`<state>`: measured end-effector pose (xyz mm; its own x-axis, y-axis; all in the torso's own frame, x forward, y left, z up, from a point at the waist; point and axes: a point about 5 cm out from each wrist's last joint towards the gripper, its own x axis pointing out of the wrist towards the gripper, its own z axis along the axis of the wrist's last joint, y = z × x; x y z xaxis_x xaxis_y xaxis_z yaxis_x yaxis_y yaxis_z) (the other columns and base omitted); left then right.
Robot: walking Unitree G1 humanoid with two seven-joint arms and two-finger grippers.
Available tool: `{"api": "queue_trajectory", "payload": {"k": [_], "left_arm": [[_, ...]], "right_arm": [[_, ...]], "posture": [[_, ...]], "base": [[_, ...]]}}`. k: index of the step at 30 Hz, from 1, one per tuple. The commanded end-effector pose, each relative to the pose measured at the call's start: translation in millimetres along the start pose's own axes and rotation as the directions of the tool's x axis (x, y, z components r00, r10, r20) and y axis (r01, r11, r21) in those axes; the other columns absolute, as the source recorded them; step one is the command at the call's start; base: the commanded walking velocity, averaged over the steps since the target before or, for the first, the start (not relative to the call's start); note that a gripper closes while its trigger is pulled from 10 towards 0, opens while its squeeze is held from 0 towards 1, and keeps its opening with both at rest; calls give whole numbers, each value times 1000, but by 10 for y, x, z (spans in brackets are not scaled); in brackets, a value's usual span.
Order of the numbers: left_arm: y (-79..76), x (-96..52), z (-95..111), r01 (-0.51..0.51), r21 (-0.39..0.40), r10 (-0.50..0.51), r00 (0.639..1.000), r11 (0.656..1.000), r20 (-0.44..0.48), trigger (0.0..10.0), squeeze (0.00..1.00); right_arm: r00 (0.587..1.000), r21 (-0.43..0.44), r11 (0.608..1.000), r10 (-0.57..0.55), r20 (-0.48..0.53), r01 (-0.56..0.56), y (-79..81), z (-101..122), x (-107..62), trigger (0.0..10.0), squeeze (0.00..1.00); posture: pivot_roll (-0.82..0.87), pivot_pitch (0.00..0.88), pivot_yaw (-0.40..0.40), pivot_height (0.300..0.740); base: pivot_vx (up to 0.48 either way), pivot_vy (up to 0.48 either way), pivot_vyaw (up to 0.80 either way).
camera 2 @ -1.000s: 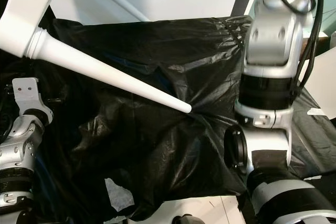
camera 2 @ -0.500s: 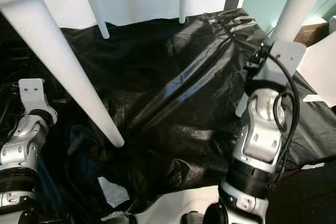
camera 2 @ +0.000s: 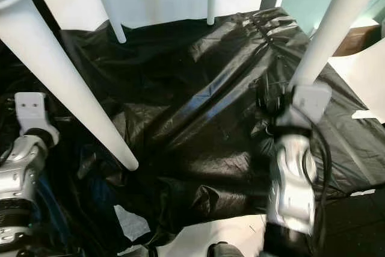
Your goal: Building children table
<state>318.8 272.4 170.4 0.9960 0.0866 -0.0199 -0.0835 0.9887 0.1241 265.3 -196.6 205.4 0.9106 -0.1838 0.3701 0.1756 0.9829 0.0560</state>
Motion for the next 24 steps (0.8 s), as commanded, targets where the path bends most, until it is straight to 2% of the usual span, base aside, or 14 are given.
{"api": "queue_trajectory", "payload": {"k": [1, 5, 8, 10, 12, 13, 15, 17, 21, 24], "left_arm": [[19, -30, -34, 35, 5, -35, 999, 999, -21, 10000, 0], [61, -41, -13, 37, 20, -37, 999, 999, -22, 10000, 0], [120, -57, 16, 42, 41, -41, 999, 998, -25, 10000, 0], [132, -64, 28, 52, 55, -50, 998, 997, -27, 10000, 0], [136, -65, 31, 55, 58, -53, 998, 997, -28, 10000, 0], [148, -102, 23, 58, 69, -57, 998, 996, -23, 10000, 0], [128, -164, 18, 65, 57, -65, 998, 996, -4, 10000, 0], [115, -183, 14, 68, 49, -68, 998, 996, 2, 10000, 0], [4, -328, -61, 67, 0, -67, 998, 998, 21, 10000, 0], [-57, -364, -105, 58, -26, -58, 998, 998, 25, 10000, 0]], "right_arm": [[1000, 10, 1000, 14, 24, -14, 17, 27, -68, 10000, 0], [999, -4, 999, 46, 0, -46, -38, -11, -244, 10000, 0], [986, -1, 986, 164, -28, -164, 2, -49, -510, 10000, 0], [961, 28, 964, 268, -71, -266, 54, -110, -635, 10000, 0], [953, 42, 956, 293, -82, -290, 70, -124, -658, 10000, 0], [900, 91, 907, 419, -122, -410, 183, -212, -686, 10000, 0], [857, 117, 865, 500, -122, -488, 284, -263, -649, 10000, 0], [854, 118, 861, 507, -119, -495, 294, -273, -617, 10000, 0], [832, 141, 838, 542, -118, -526, 376, -361, -327, 10000, 0], [826, 149, 838, 543, -148, -524, 428, -438, -228, 10000, 0]], "posture": [[-6, 126, 43, 740], [-3, 133, 52, 740], [3, 141, 60, 740], [7, 144, 60, 740], [9, 144, 59, 740], [23, 144, 50, 740], [40, 141, 39, 740], [46, 138, 35, 740], [82, 121, 10, 740], [103, 113, -6, 740]], "base": [[0, 0, 0], [0, 0, 0], [0, 0, 0], [0, 0, 0], [0, 0, 0], [0, 0, 0], [0, 0, 0], [0, 0, 0], [0, 0, 0], [0, 0, 0]]}}
